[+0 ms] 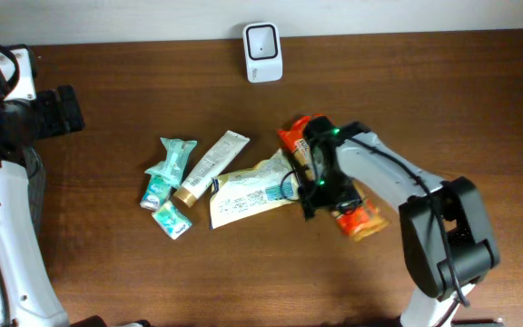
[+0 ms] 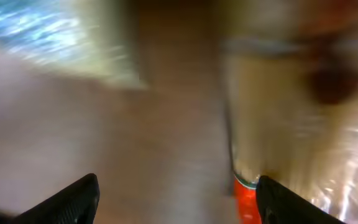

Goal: Scan the item barcode
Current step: 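Reach right gripper to the spaghetti pack and grasp it, then lift spaghetti pack with right gripper and turn it upright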

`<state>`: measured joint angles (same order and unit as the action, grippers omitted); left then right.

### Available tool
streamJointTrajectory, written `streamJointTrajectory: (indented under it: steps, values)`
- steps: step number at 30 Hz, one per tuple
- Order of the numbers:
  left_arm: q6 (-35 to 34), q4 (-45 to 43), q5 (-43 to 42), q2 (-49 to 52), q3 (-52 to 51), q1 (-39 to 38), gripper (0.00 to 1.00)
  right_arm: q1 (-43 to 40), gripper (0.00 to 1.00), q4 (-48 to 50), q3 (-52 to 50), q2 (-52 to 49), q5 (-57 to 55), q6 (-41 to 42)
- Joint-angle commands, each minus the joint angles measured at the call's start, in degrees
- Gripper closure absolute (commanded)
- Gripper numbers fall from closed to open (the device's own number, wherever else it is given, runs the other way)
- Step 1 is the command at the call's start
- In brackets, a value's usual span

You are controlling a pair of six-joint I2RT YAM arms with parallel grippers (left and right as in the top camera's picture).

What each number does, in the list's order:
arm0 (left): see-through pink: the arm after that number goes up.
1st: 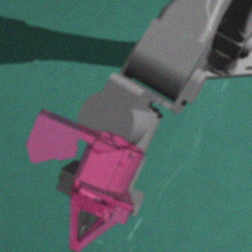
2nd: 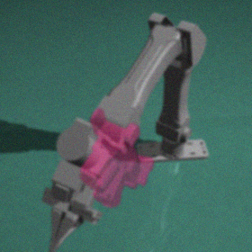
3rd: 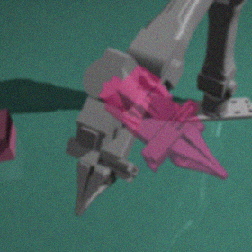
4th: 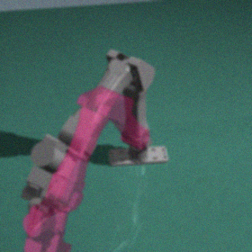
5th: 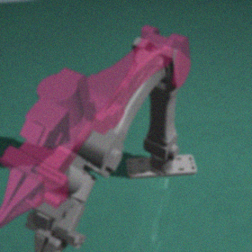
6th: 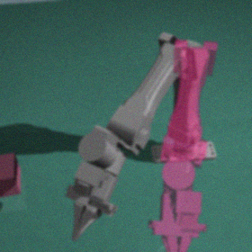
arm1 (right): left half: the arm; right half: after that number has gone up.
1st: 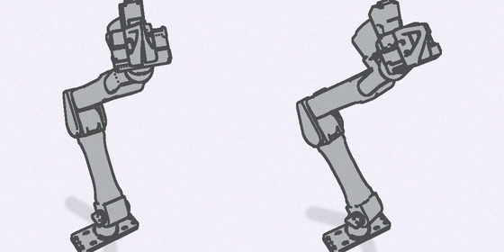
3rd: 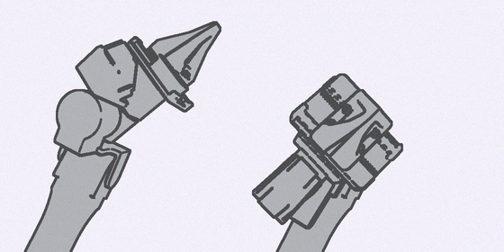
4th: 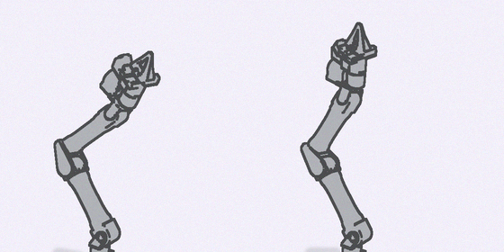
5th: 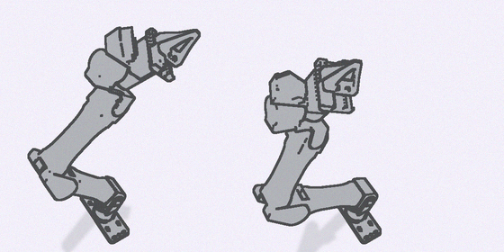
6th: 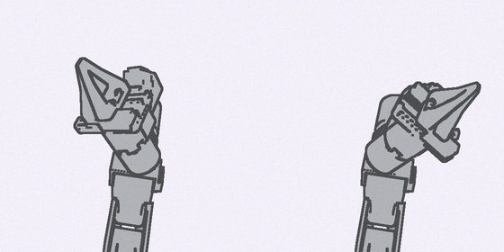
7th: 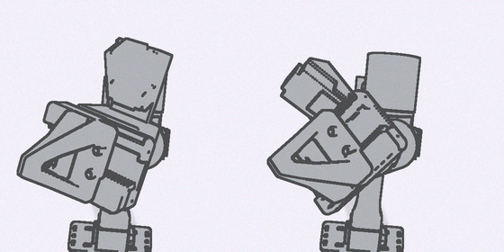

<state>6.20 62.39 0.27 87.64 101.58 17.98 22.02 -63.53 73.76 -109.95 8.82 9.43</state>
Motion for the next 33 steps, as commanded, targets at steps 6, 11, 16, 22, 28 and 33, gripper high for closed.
streamJointTrajectory:
  steps: [6, 11, 16, 22, 28, 33]
  values:
    - [-0.5, -0.1, 0.2, -0.2, 0.3, 0.3, 0.01, -9.6, 0.20, -0.1, 3.8, 0.9, -3.9, -1.5]
    - [-0.5, -0.1, 0.2, -0.2, 0.3, 0.3, 0.01, -5.3, 0.20, 7.4, 5.9, 1.0, -9.2, -22.7]
    - [-0.5, -0.1, 0.2, -0.2, 0.3, 0.3, 0.01, -2.9, 0.33, 10.0, 5.7, -1.7, -15.8, -25.1]
    - [-0.5, -0.1, 0.2, -0.2, 0.3, 0.3, 0.01, -2.3, 0.45, 13.0, 2.3, -5.3, -19.2, -24.6]
    - [-0.5, -0.1, 0.2, -0.2, 0.3, 0.3, 0.01, -0.6, 0.26, 11.2, 2.2, -5.3, -16.6, -23.3]
    - [-0.5, -0.1, 0.2, -0.2, 0.3, 0.3, 0.01, 1.8, 0.24, 10.2, 2.6, -5.2, -16.6, -22.6]
